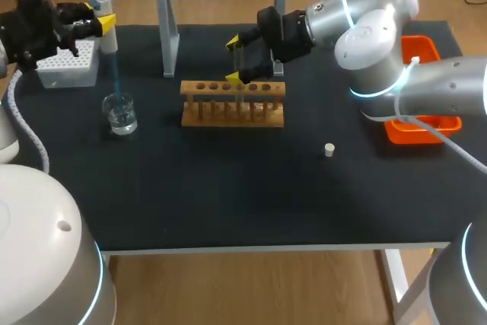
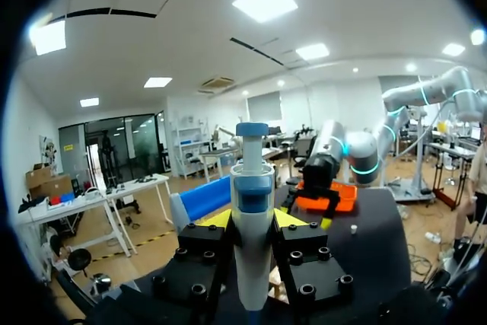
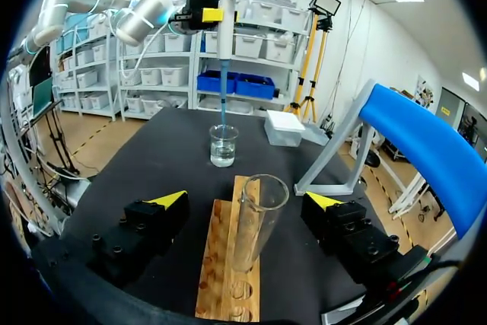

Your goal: Invert the test tube, pick up the pipette, mount the tip to pipette, aspirate from beaker and dispense into the tube, eject the tip, return the pipette, and cap with the stopper.

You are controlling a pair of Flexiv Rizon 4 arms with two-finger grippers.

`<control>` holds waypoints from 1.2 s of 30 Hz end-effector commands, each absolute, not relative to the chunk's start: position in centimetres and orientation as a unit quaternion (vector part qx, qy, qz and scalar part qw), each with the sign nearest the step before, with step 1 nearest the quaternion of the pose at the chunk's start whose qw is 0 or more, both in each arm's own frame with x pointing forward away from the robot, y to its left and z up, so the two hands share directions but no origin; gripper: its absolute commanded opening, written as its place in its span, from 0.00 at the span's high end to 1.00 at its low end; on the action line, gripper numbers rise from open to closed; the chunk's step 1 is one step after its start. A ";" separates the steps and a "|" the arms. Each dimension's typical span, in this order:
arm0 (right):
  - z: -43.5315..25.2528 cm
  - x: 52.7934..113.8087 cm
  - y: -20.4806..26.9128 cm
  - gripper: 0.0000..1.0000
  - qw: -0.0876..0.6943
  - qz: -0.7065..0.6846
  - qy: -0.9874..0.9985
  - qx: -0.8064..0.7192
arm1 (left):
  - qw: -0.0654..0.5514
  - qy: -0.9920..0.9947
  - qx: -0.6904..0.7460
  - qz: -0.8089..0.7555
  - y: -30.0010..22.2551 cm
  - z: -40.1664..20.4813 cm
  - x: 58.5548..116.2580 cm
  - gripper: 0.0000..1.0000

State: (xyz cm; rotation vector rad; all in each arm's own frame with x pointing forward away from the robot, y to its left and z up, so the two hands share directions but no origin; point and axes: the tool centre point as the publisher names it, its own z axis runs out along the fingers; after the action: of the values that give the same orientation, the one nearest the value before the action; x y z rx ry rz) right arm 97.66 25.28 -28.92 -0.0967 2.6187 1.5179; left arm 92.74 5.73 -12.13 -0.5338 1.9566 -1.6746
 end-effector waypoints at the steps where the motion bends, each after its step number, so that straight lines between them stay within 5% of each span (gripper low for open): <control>1: -28.8 97.7 25.2 0.00 0.055 0.499 0.864 -0.033 | 0.254 0.724 -0.200 -0.609 4.8 -10.8 92.8 1.00; 36: -28.8 97.7 25.2 0.00 0.055 0.499 0.864 -0.033 | 0.198 0.714 -0.181 -0.646 -6.7 1.4 94.6 1.00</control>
State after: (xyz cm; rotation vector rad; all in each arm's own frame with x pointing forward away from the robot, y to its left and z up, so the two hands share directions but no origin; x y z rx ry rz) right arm 97.66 25.27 -28.92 -0.0966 2.6188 1.5177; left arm 93.35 -5.57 0.84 -0.5031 1.9914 -1.8155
